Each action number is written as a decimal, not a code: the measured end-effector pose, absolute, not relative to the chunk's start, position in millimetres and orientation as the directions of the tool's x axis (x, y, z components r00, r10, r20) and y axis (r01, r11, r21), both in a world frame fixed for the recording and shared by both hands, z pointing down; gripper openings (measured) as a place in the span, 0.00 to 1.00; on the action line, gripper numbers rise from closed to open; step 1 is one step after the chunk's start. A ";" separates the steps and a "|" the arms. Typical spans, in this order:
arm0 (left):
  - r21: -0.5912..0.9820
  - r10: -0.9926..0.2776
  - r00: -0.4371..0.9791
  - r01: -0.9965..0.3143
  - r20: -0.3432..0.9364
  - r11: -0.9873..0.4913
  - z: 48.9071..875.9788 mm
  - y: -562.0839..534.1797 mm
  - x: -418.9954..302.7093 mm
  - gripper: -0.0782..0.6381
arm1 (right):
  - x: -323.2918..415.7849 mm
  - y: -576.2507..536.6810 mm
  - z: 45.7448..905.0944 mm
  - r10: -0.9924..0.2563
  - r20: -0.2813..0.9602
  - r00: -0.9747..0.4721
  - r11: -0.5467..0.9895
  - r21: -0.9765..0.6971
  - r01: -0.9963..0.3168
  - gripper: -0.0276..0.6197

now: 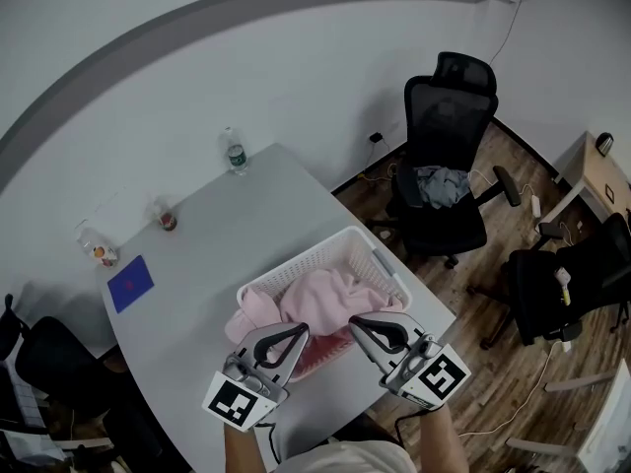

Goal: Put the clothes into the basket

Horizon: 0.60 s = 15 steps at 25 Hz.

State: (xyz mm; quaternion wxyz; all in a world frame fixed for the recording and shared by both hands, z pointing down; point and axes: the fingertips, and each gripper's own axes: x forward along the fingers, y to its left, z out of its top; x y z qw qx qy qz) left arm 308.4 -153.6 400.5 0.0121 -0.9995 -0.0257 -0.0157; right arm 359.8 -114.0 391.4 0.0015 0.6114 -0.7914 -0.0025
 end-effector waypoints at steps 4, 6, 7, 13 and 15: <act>0.003 0.070 0.997 0.070 -0.020 -0.998 388.5 -141.8 293.0 0.12 | 349.2 -97.3 386.7 -0.972 -0.018 -0.236 0.236 -0.011 -0.972 0.05; 0.006 0.080 0.996 0.081 -0.031 -0.997 386.8 -136.3 288.4 0.12 | 345.4 -91.8 391.0 -0.973 -0.012 -0.232 0.232 -0.010 -0.973 0.05; 0.004 0.083 0.996 0.084 -0.032 -0.996 386.8 -134.4 287.2 0.12 | 344.3 -90.4 393.1 -0.973 -0.011 -0.232 0.232 -0.007 -0.973 0.05; 0.001 0.087 0.996 0.087 -0.033 -0.996 385.1 -127.4 283.2 0.12 | 341.1 -86.0 395.3 -0.975 -0.013 -0.222 0.222 -0.004 -0.975 0.05; 0.001 0.087 0.996 0.087 -0.031 -0.996 384.9 -126.6 281.5 0.12 | 340.9 -84.5 394.6 -0.976 -0.012 -0.218 0.218 -0.003 -0.976 0.05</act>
